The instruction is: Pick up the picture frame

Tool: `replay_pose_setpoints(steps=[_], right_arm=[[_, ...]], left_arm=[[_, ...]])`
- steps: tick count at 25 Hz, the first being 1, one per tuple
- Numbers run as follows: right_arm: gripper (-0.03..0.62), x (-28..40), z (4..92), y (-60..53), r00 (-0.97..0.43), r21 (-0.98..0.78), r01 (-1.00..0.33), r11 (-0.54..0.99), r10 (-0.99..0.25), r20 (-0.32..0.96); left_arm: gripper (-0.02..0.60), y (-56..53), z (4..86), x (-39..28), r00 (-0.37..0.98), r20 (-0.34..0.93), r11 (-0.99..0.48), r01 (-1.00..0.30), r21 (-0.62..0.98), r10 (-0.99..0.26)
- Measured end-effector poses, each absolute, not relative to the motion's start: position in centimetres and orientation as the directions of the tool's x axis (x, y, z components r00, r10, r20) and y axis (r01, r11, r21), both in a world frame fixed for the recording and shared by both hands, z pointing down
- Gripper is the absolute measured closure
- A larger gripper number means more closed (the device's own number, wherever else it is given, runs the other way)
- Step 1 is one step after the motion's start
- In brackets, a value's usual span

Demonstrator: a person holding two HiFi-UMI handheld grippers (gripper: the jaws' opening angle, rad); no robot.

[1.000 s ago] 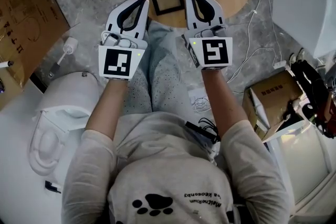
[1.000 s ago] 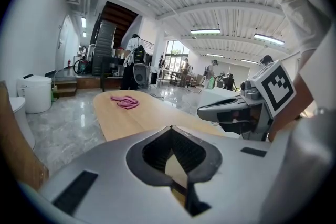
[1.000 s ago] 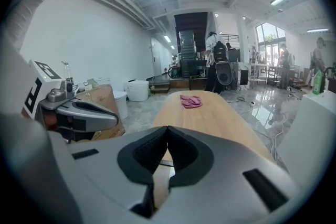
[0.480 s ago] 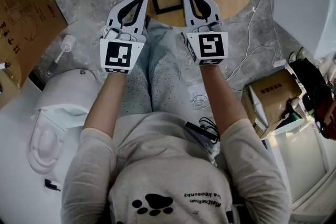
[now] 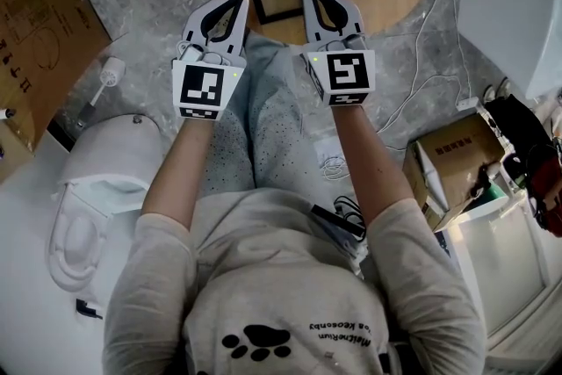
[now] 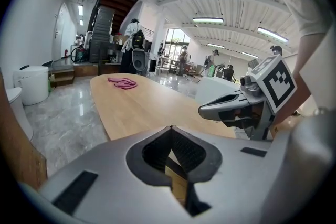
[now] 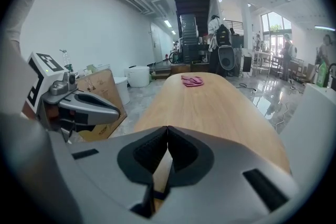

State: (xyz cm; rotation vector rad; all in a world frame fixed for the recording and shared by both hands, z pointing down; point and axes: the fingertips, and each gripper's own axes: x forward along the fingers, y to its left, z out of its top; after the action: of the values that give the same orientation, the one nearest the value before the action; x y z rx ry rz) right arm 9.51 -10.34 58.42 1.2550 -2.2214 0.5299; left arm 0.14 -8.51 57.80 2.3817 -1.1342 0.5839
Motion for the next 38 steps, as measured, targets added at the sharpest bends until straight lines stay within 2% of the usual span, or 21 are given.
replay_pose_setpoints(steps=[8,13,22,35,38], right_arm=[[0.578,10.3,61.1,-9.3,-0.423,-0.095,-0.863,0.496,-0.607,0.673],[0.52,10.7,62.8,-9.0,-0.408,-0.106,-0.867,0.486,-0.574,0.71],[0.482,11.2,66.4,-8.0,-0.384,-0.145,-0.874,0.463,-0.477,0.791],[0.482,11.3,68.9,-7.4,-0.356,-0.171,-0.894,0.415,-0.424,0.833],[0.499,11.1,69.0,-7.4,-0.351,-0.175,-0.899,0.402,-0.42,0.837]], left_arm=[[0.574,-8.5,59.1,-0.2,0.572,0.565,-0.575,-0.794,0.198,-0.595],[0.574,-8.1,60.0,0.1,0.572,0.581,-0.576,-0.791,0.205,-0.579],[0.574,-7.8,60.9,0.8,0.581,0.599,-0.587,-0.78,0.217,-0.551],[0.574,-6.9,63.1,1.1,0.583,0.635,-0.596,-0.769,0.231,-0.506],[0.574,-6.7,63.3,0.9,0.584,0.639,-0.595,-0.768,0.237,-0.501]])
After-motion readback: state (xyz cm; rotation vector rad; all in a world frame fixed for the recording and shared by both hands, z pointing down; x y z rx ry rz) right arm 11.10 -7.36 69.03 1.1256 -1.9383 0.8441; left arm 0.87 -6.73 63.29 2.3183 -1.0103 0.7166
